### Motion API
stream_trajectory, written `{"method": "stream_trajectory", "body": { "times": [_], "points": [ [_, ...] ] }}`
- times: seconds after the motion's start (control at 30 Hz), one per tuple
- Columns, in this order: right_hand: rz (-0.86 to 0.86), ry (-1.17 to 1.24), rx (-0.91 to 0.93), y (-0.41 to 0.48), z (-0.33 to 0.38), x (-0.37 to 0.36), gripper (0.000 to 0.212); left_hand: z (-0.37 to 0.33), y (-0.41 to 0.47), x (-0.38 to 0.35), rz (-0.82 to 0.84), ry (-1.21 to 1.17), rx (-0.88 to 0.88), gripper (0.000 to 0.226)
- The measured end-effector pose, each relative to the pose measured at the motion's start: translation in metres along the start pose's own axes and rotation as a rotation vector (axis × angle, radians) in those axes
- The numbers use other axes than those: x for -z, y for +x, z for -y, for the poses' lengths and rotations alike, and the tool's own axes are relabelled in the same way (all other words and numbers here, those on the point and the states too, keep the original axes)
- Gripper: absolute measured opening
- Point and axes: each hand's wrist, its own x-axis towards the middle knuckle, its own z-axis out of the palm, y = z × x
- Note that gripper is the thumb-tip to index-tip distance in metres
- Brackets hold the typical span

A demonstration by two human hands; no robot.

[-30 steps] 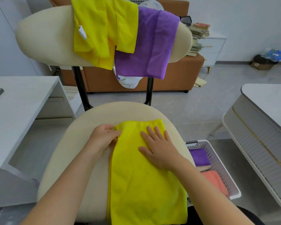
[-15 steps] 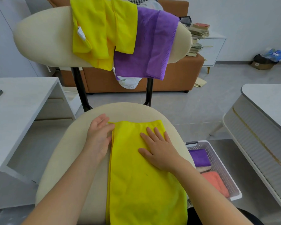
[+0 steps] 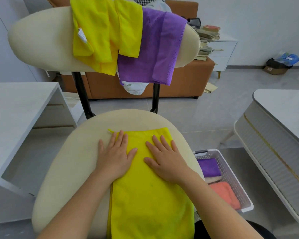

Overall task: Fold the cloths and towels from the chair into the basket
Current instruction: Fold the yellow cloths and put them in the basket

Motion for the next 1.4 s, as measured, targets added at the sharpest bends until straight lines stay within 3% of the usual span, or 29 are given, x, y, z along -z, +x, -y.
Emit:
{"method": "stream_trajectory", "body": {
  "times": [0.17,0.23,0.33,0.47,0.7,0.8,0.93,1.07,1.2,1.3,1.4],
  "points": [
    [-0.002,-0.012,0.011,0.001,-0.001,-0.001,0.095,0.003,0.006,0.012,-0.122,-0.221,0.054,0.050],
    [-0.017,-0.022,0.010,0.002,-0.001,-0.003,0.095,0.008,0.017,0.020,-0.138,-0.209,0.020,0.048],
    [-0.022,-0.030,0.008,0.004,-0.001,-0.005,0.094,0.010,0.038,0.032,-0.060,-0.082,-0.048,0.045],
    [-0.022,-0.025,0.003,0.005,-0.001,-0.004,0.097,-0.001,0.057,0.053,0.030,-0.073,-0.154,0.018],
    [-0.032,-0.012,0.000,0.006,0.000,-0.005,0.096,0.001,0.068,0.061,0.234,-0.259,-0.313,0.022],
    [-0.035,-0.007,-0.002,0.006,-0.001,-0.006,0.095,0.006,0.072,0.067,0.151,-0.211,-0.333,0.010],
    [-0.042,-0.010,-0.002,0.006,-0.001,-0.006,0.095,0.012,0.076,0.070,0.021,-0.009,-0.270,0.010],
    [-0.042,-0.008,-0.007,0.007,-0.001,-0.007,0.095,0.020,0.079,0.067,-0.041,-0.109,-0.131,0.021],
    [-0.043,-0.003,-0.007,0.007,-0.001,-0.007,0.096,0.021,0.073,0.055,-0.135,-0.173,0.031,0.004],
    [-0.044,-0.001,-0.005,0.006,-0.002,-0.007,0.097,0.017,0.056,0.047,-0.323,-0.173,0.050,0.034],
    [-0.035,-0.006,-0.009,0.007,-0.002,-0.008,0.096,0.005,0.024,0.040,-0.416,-0.131,-0.041,0.044]
  ]
}}
